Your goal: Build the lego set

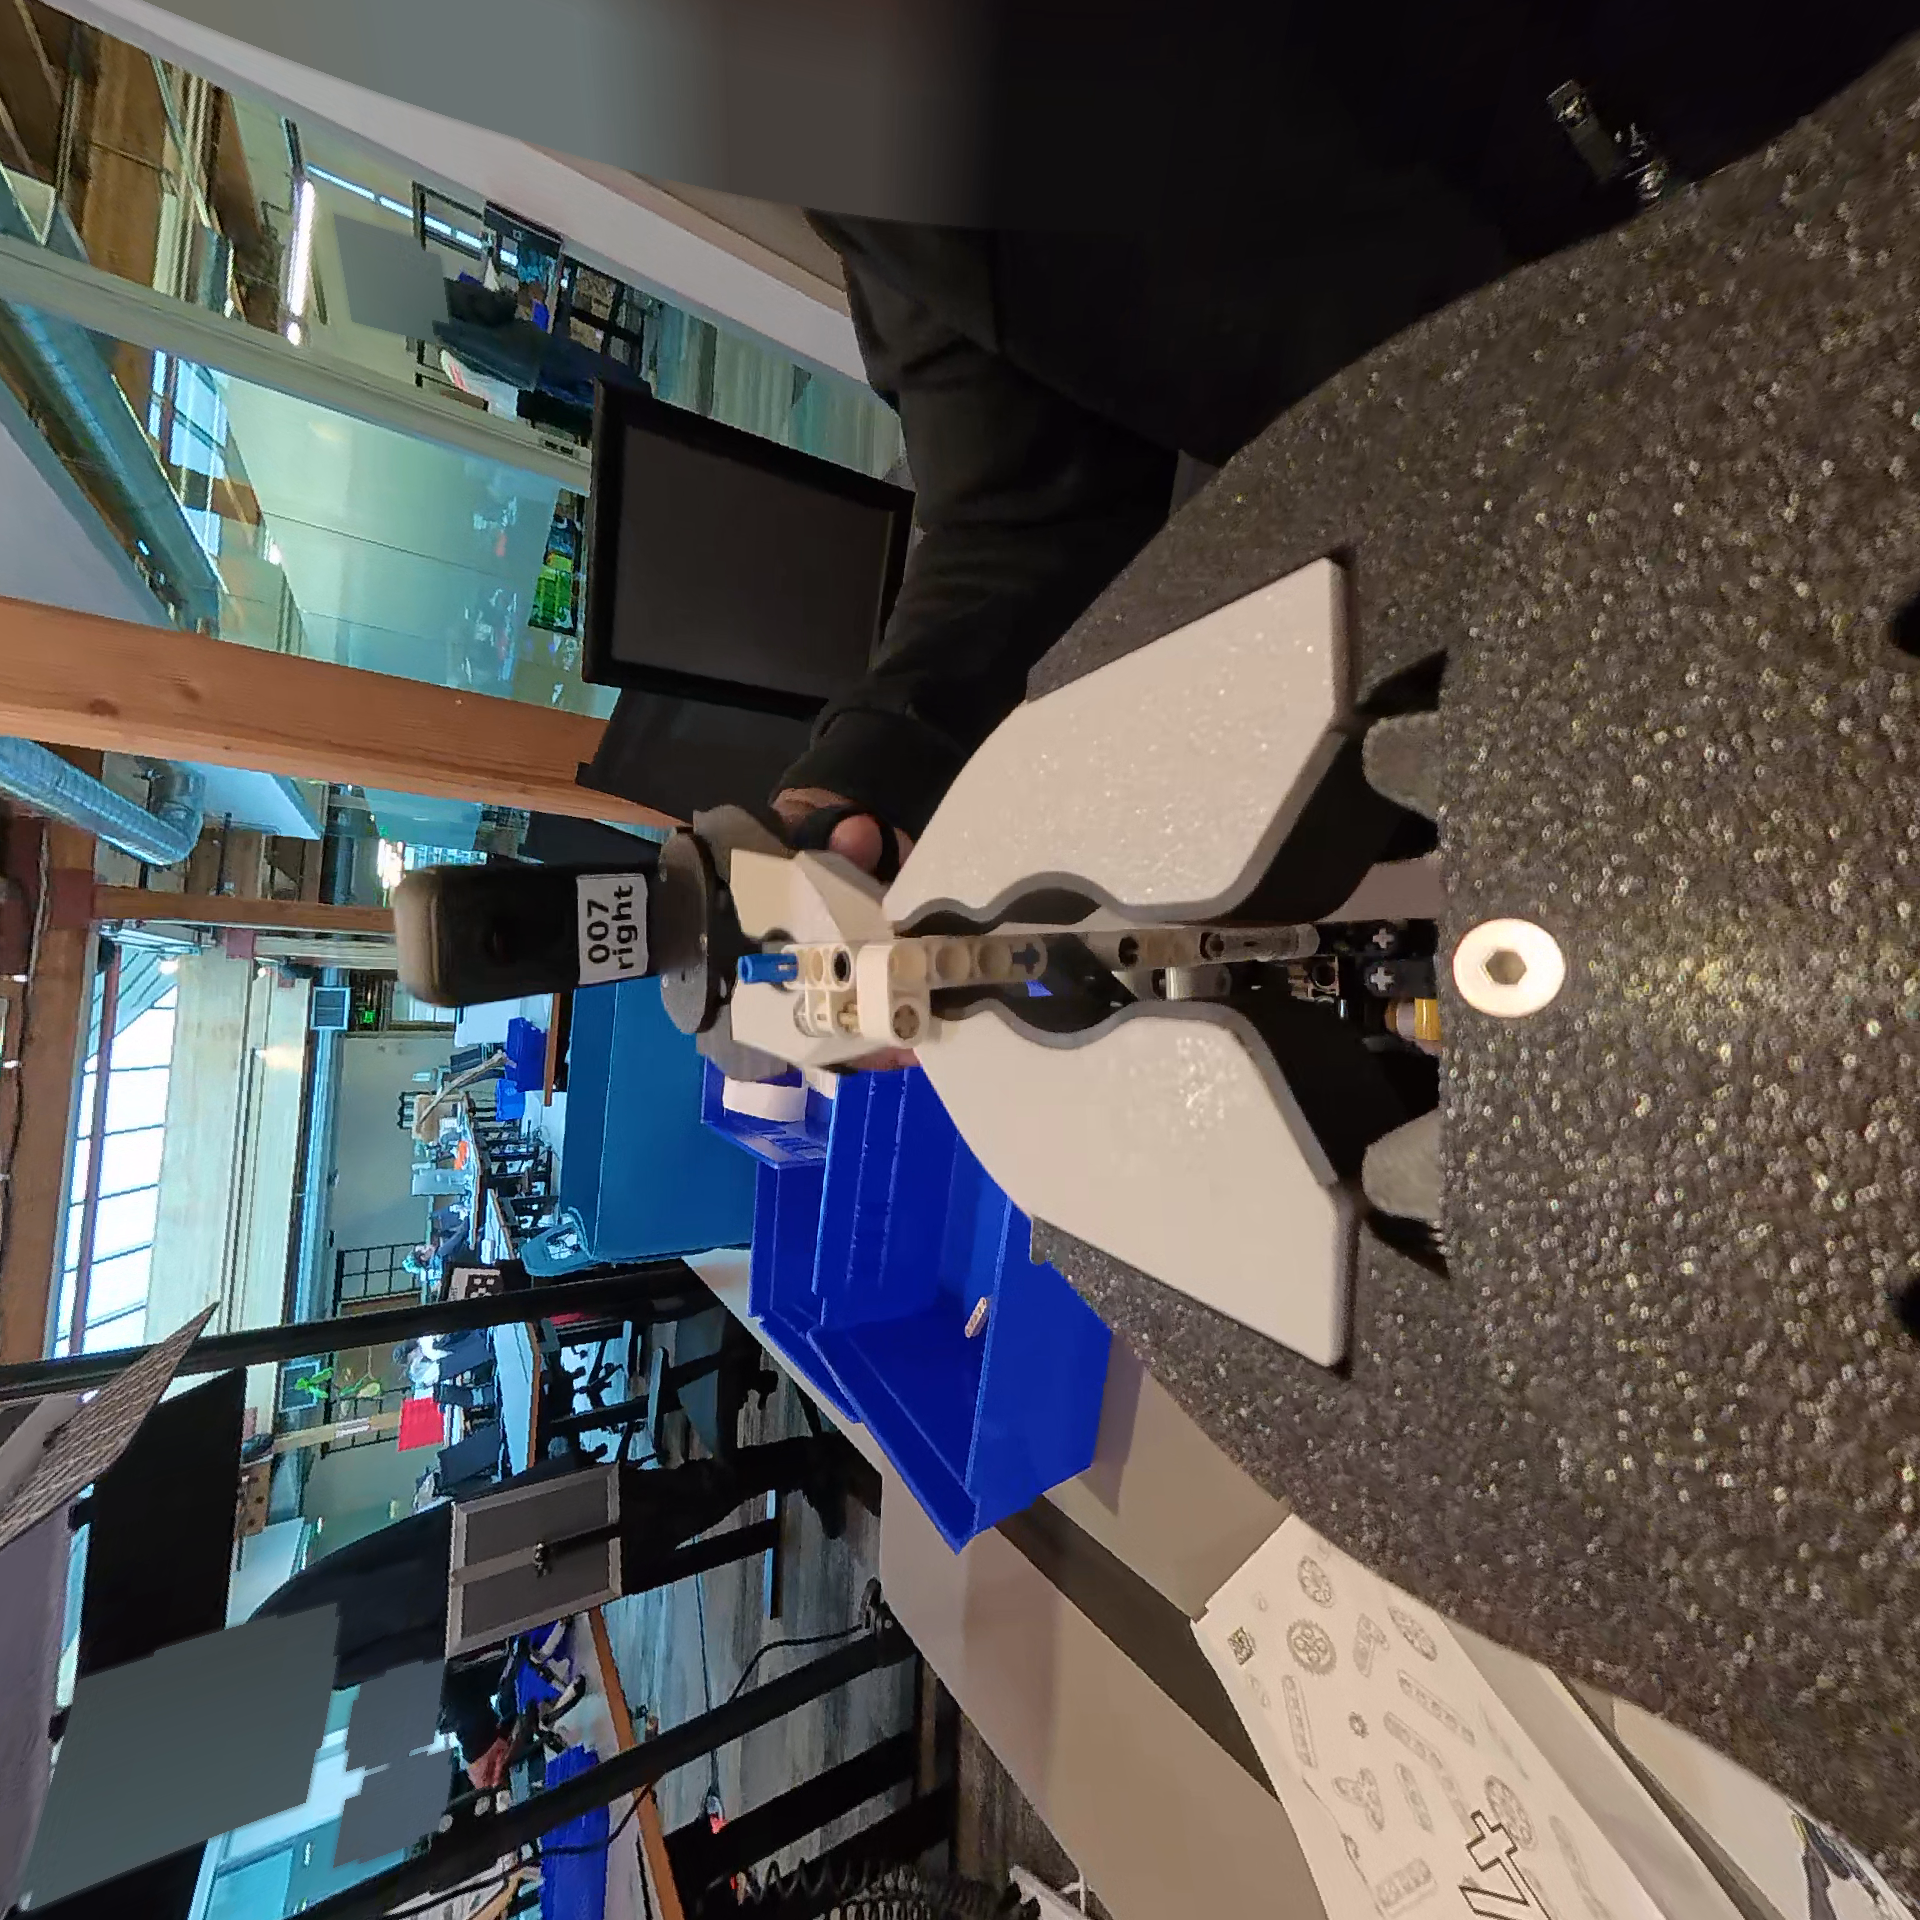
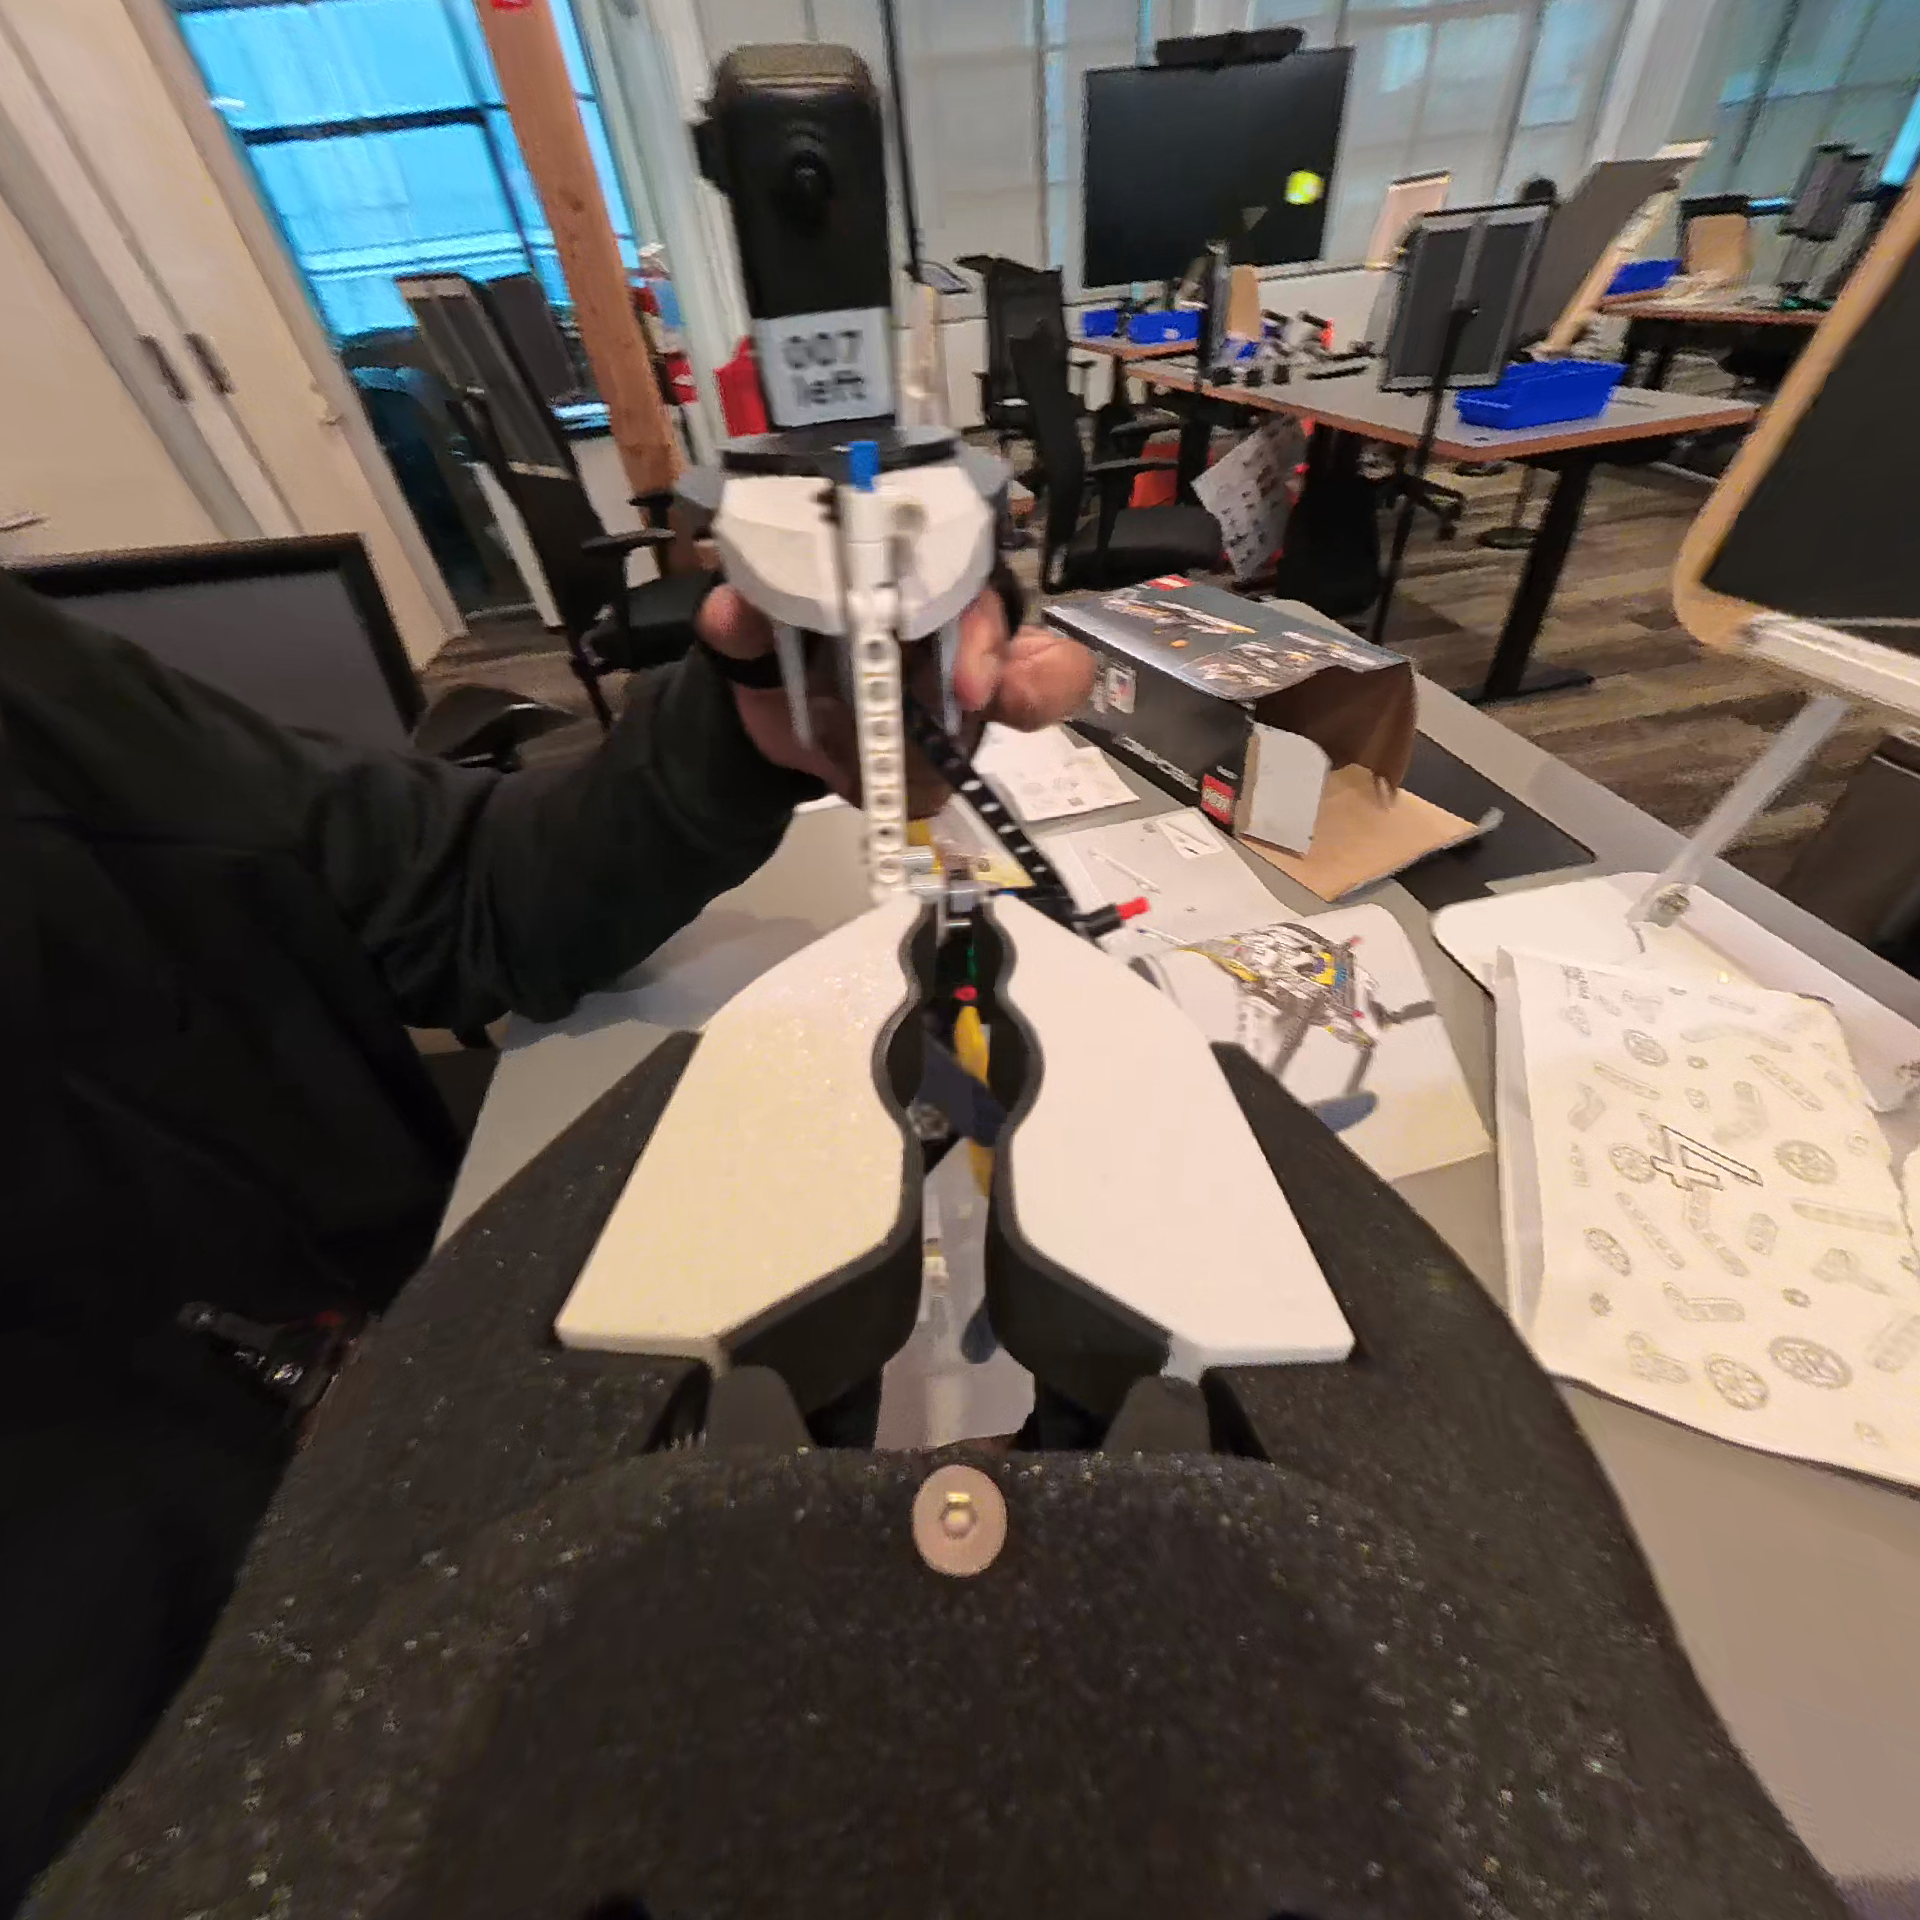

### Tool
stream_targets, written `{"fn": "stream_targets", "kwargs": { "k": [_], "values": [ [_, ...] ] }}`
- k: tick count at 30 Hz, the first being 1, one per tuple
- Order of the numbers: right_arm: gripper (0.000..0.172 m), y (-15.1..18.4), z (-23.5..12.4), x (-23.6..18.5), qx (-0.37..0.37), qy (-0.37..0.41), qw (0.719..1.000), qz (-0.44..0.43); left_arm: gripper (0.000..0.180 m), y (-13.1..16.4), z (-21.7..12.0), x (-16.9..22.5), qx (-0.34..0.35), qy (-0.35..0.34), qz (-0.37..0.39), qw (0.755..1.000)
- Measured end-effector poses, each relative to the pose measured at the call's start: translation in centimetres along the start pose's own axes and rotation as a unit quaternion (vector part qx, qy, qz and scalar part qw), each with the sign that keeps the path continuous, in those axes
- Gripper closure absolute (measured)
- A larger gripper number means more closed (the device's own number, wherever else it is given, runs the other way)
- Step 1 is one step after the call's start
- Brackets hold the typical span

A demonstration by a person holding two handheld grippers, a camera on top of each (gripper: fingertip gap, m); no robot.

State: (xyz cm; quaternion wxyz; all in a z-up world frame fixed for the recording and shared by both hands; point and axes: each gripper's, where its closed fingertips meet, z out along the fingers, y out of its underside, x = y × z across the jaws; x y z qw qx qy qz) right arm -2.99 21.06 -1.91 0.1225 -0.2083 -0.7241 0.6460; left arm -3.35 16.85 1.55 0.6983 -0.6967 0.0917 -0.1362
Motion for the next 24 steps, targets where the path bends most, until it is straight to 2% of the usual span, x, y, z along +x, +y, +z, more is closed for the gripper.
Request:
{"fn": "stream_targets", "kwargs": {
  "k": [3,6,8,17,24],
  "values": [
    [0.167,1.2,0.1,-1.8,-0.030,-0.040,0.999,-0.021,0.173,-0.1,0.0,0.0,0.002,-0.006,0.001,1.000],
    [0.167,3.6,0.3,-1.7,-0.098,-0.026,0.994,-0.034,0.173,-0.2,0.0,-0.2,0.002,-0.011,0.002,1.000],
    [0.167,4.2,0.4,-1.8,-0.111,-0.024,0.993,-0.040,0.173,-0.2,0.0,-0.3,0.002,-0.014,0.003,1.000],
    [0.159,0.5,2.5,-1.6,0.006,0.015,0.999,-0.042,0.173,1.1,1.0,-0.9,-0.018,-0.017,-0.001,1.000],
    [0.145,0.7,3.6,-1.1,0.034,0.011,0.999,-0.022,0.173,1.6,1.1,-0.5,-0.018,0.004,-0.001,1.000]
  ]
}}
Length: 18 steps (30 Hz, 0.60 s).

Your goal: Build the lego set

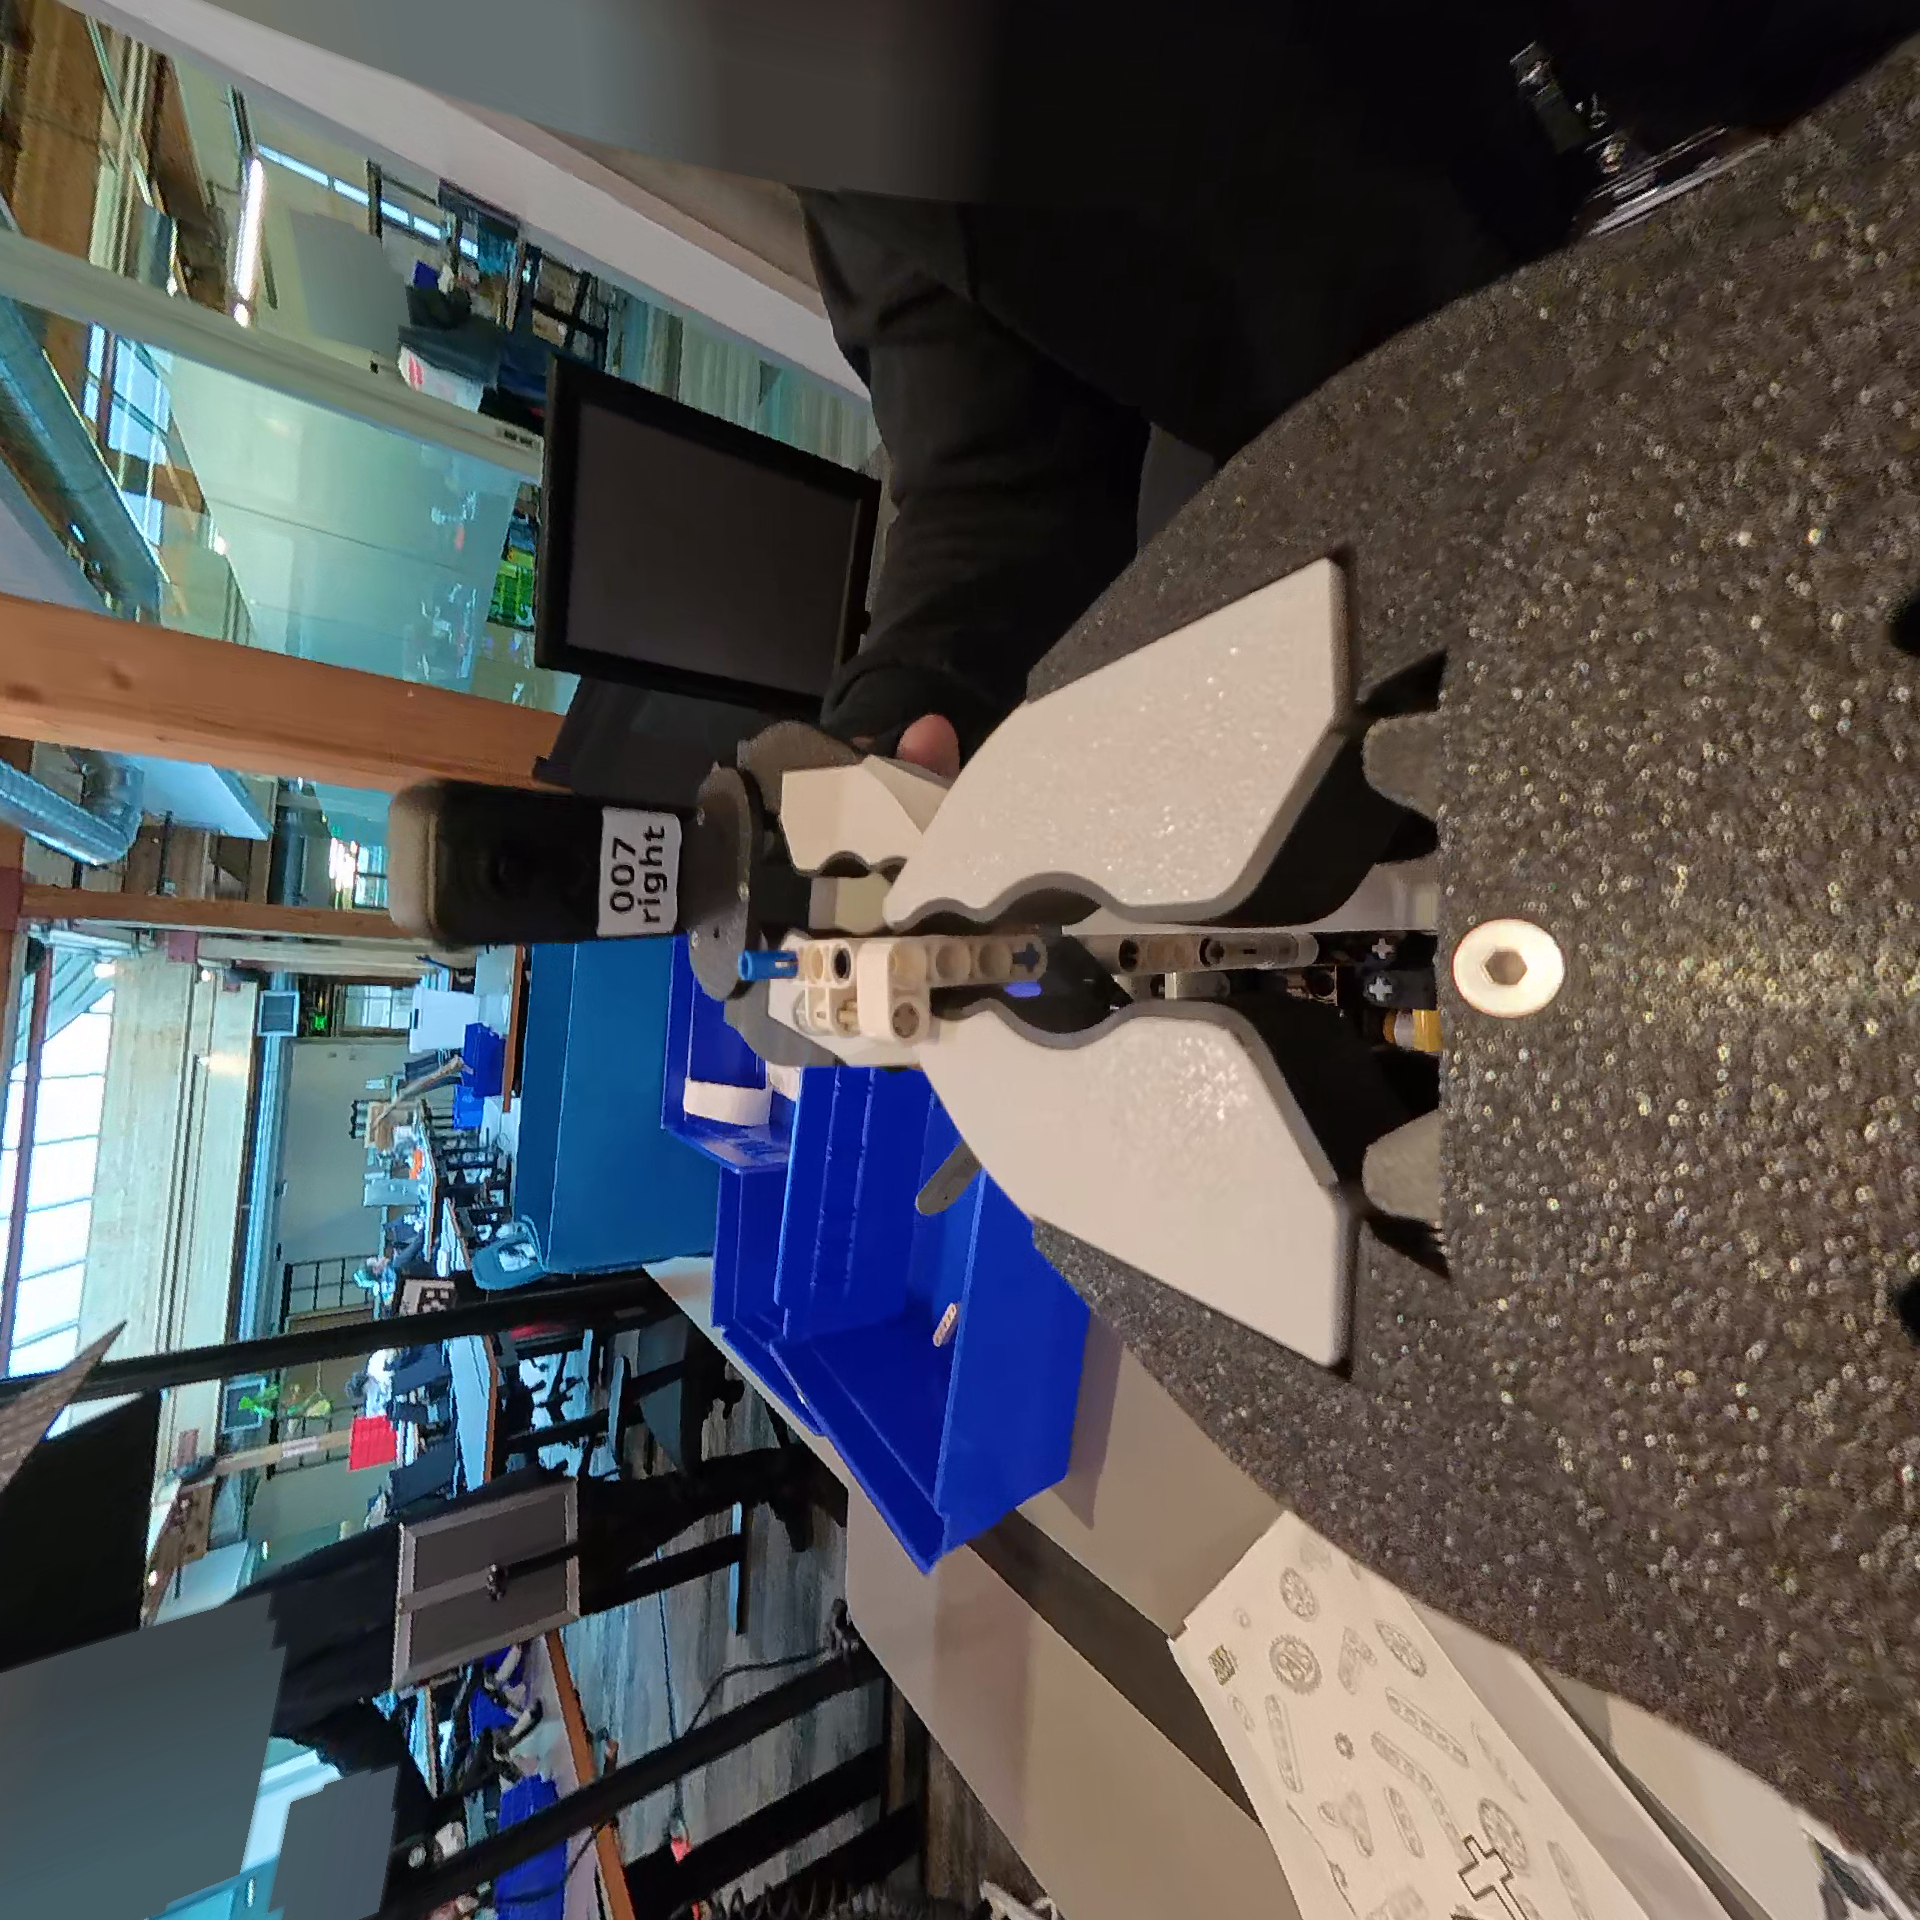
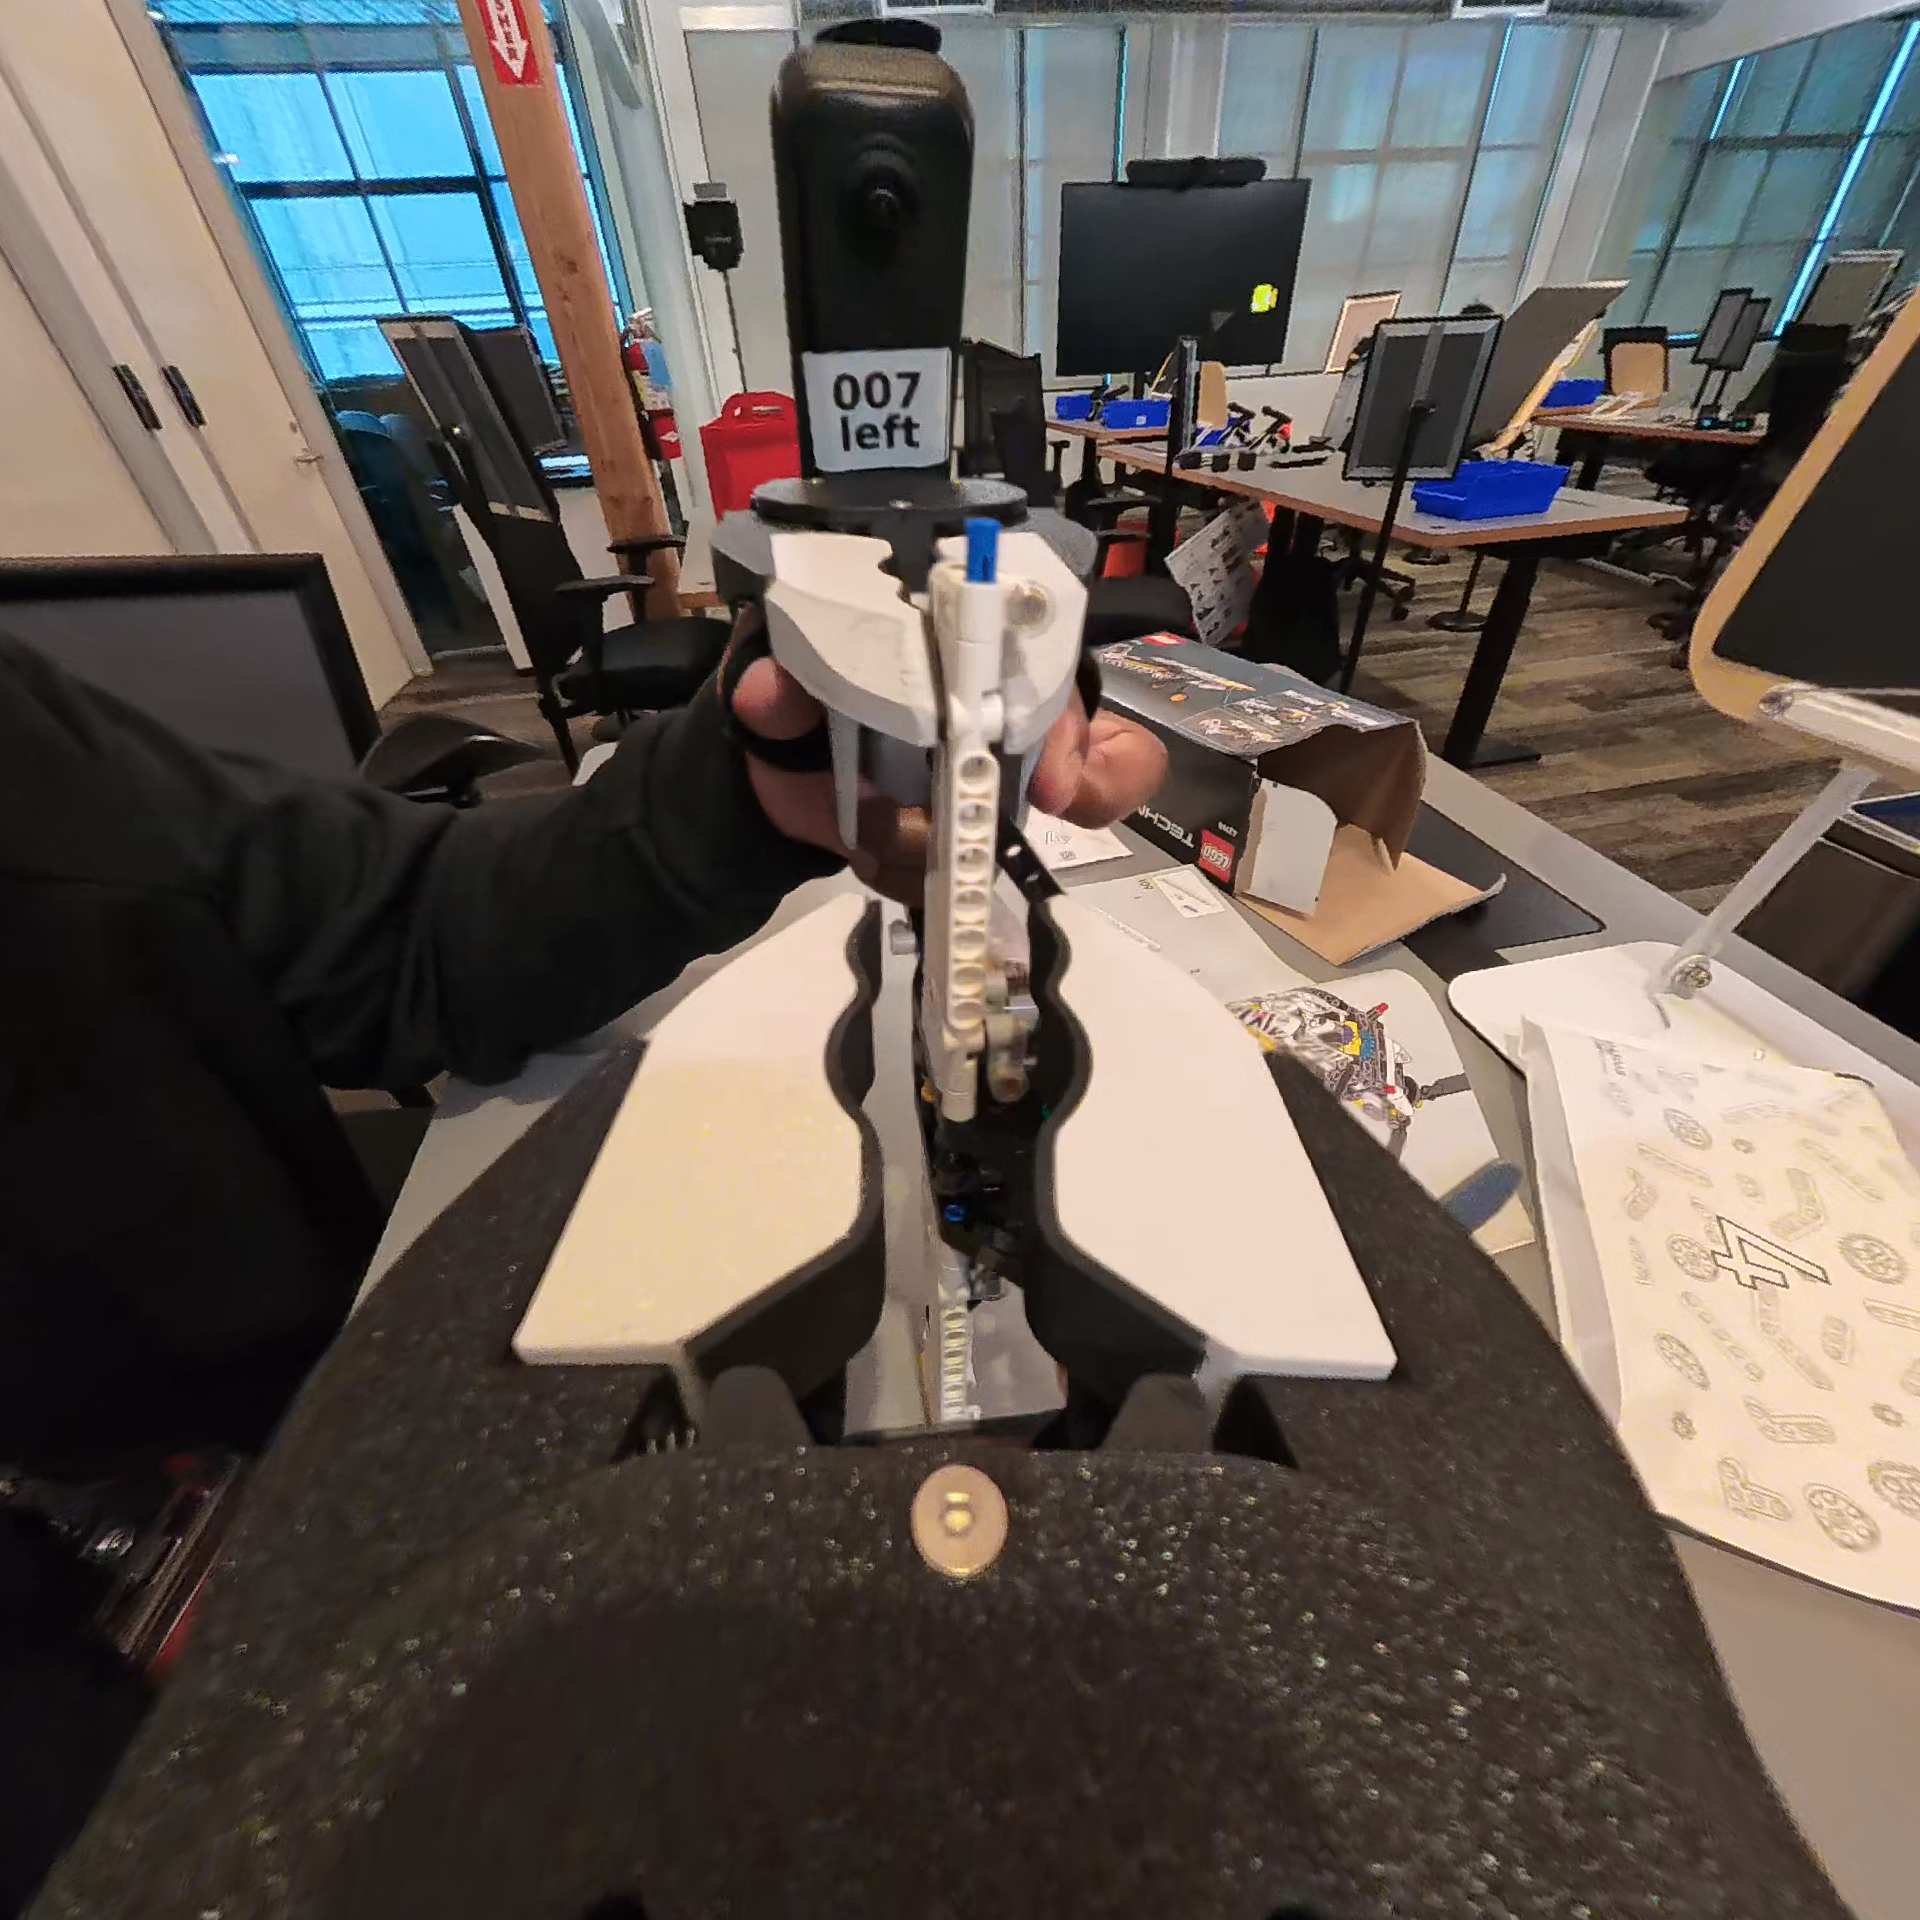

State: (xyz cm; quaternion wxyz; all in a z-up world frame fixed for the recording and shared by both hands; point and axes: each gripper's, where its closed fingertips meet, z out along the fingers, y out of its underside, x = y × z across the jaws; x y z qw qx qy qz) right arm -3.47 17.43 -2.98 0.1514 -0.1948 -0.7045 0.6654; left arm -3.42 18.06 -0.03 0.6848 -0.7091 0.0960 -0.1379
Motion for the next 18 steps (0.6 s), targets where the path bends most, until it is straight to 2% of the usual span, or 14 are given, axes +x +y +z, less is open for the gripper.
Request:
{"fn": "stream_targets", "kwargs": {
  "k": [10,18],
  "values": [
    [0.148,2.0,1.1,-0.8,-0.044,-0.012,0.999,-0.028,0.173,0.6,0.3,0.6,0.001,0.027,0.032,0.999],
    [0.155,2.0,1.3,-0.9,-0.046,0.004,0.998,-0.047,0.173,0.5,0.5,1.0,0.010,0.037,0.047,0.998]
  ]
}}
